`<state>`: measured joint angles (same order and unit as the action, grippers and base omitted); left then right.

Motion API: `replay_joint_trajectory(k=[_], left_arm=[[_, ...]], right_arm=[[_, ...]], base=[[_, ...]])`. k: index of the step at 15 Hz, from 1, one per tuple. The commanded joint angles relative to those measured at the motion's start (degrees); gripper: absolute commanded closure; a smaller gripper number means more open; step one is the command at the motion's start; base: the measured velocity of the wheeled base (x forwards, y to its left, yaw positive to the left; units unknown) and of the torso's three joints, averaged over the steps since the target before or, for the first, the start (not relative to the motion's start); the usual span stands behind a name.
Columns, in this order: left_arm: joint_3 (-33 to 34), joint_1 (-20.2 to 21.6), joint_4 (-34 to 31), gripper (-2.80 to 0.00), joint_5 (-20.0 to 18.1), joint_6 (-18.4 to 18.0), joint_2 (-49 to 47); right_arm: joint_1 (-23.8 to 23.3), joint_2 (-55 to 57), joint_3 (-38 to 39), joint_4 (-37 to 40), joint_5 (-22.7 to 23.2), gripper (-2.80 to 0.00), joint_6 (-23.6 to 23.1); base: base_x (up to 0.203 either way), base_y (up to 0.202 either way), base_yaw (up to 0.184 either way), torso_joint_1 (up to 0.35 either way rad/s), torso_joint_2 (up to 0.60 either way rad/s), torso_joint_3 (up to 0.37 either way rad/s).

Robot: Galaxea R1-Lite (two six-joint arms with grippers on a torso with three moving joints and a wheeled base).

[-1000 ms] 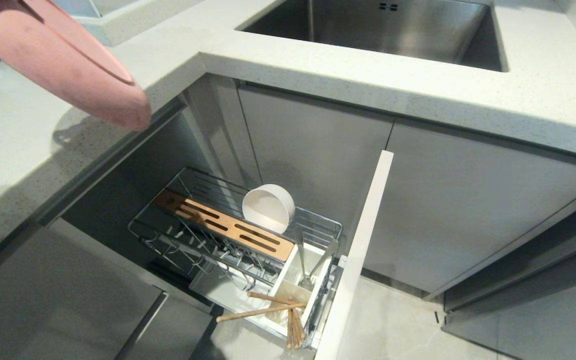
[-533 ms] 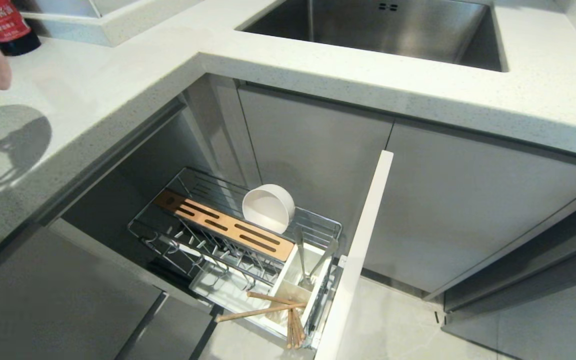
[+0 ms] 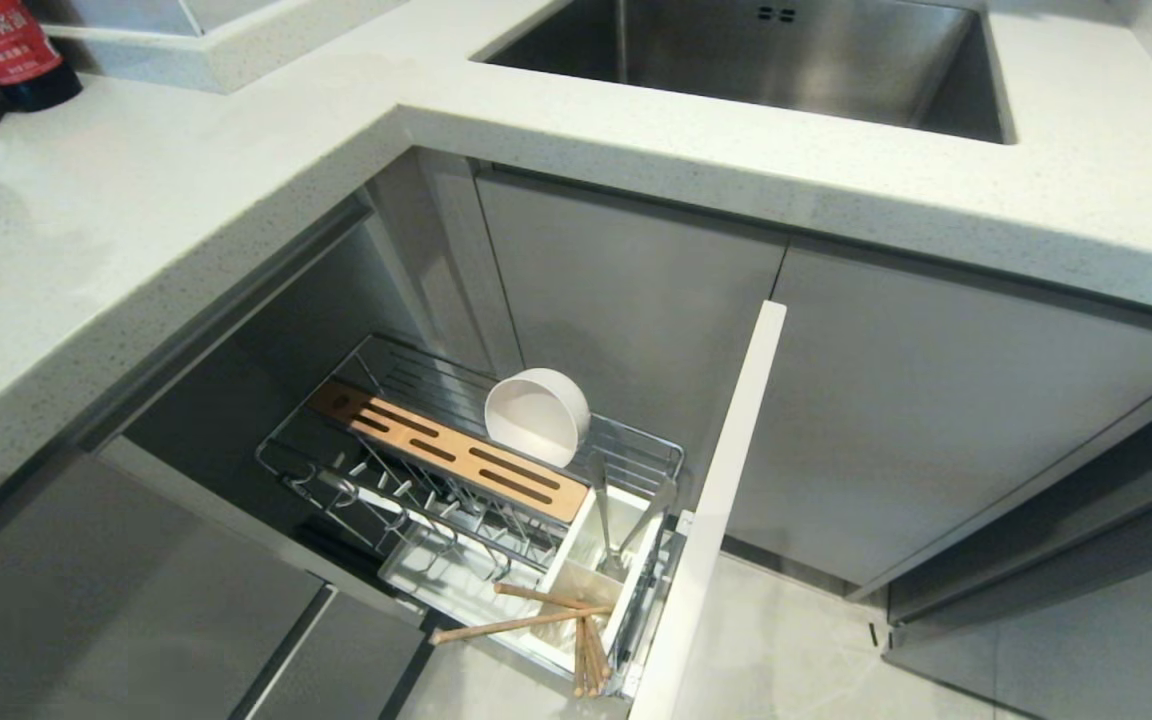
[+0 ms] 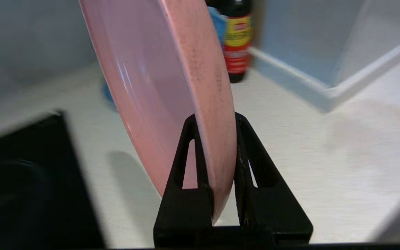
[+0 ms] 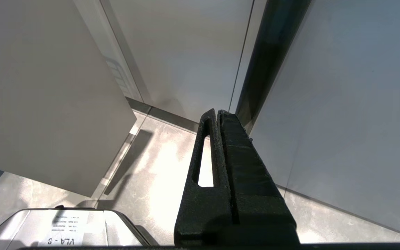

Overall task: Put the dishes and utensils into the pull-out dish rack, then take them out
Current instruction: Take the plate out of the cupboard

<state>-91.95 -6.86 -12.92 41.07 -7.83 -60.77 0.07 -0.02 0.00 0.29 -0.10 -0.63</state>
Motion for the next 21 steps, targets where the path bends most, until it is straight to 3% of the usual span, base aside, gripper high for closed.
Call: replay_joint_trajectory(k=[1, 3, 7, 10, 13, 18, 21], left_arm=[[-1.2, 3.0, -1.1, 0.00, 0.3, -6.8, -1.8], [-2.7, 5.2, -10.3, 0.00, 0.3, -8.1, -3.9], [-10.4, 5.8, -36.5, 0.00, 0.5, -6.8, -10.1], [-17.7, 5.8, -48.4, 0.00, 4.0, -6.1, -14.0], [-19.4, 5.5, -51.4, 0.00, 6.7, -7.2, -15.9], [-19.2, 1.8, -61.0, 0.00, 6.0, -7.0, -17.9], [-19.3, 1.4, -61.8, 0.00, 6.0, -7.1, -19.5]], right_arm=[[0.0, 0.0, 0.0, 0.0, 0.0, 0.00, 0.0], [0.0, 0.0, 0.0, 0.0, 0.0, 0.00, 0.0], [0.0, 0.0, 0.0, 0.0, 0.0, 0.00, 0.0], [0.0, 0.0, 0.0, 0.0, 0.0, 0.00, -0.1], [0.0, -0.1, 0.0, 0.0, 0.0, 0.00, 0.0], [0.0, 0.0, 0.0, 0.0, 0.0, 0.00, -0.1], [0.0, 0.0, 0.0, 0.0, 0.0, 0.00, -0.1]], base=[[0.000, 0.000, 0.000, 0.000, 0.00, 0.000], [0.000, 0.000, 0.000, 0.000, 0.00, 0.000], [0.000, 0.000, 0.000, 0.000, 0.00, 0.000], [0.000, 0.000, 0.000, 0.000, 0.00, 0.000], [0.000, 0.000, 0.000, 0.000, 0.00, 0.000], [0.000, 0.000, 0.000, 0.000, 0.00, 0.000], [0.000, 0.000, 0.000, 0.000, 0.00, 0.000]])
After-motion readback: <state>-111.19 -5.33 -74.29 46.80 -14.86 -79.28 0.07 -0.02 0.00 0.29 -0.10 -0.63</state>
